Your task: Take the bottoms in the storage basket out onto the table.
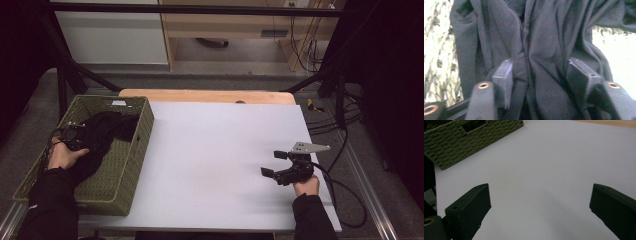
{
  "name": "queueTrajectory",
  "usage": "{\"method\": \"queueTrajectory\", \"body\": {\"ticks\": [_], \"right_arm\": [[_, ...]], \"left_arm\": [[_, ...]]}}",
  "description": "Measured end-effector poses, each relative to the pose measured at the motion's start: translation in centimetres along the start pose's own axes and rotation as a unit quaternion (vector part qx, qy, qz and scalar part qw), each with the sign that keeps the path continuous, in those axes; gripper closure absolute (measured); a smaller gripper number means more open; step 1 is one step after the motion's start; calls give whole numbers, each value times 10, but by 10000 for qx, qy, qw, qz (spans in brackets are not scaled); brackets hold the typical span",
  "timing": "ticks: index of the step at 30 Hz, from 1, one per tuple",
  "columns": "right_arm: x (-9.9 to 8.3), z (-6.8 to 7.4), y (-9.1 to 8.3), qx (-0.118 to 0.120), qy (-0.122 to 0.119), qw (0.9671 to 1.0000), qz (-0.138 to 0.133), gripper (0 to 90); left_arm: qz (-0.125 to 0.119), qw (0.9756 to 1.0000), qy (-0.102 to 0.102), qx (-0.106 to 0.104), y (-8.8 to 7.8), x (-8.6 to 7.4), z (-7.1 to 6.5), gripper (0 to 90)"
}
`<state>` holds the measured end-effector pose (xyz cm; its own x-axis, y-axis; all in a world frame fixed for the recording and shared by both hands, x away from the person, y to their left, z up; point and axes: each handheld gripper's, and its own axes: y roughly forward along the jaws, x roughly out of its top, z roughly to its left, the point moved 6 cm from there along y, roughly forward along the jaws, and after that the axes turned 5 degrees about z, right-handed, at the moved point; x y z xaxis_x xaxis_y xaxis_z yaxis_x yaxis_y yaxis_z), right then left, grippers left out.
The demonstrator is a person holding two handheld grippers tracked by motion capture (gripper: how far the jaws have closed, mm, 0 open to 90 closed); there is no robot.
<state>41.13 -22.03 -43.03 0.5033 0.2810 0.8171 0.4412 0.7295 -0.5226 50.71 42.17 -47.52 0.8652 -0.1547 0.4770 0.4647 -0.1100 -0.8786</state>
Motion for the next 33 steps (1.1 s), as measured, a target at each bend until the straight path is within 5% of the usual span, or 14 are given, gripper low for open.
{"method": "queueTrajectory", "body": {"ticks": [13,21,33], "right_arm": [[0,0,0,8,14,10000,-24,40],[1,0,-1,7,0,10000,-44,40],[1,0,-2,2,9,10000,-51,40]], "left_arm": [[12,9996,299,-16,-4,-2,-9,755],[123,9991,388,114,-10,-1,-12,789],[-469,9988,94,-78,-32,12,-21,798]]}}
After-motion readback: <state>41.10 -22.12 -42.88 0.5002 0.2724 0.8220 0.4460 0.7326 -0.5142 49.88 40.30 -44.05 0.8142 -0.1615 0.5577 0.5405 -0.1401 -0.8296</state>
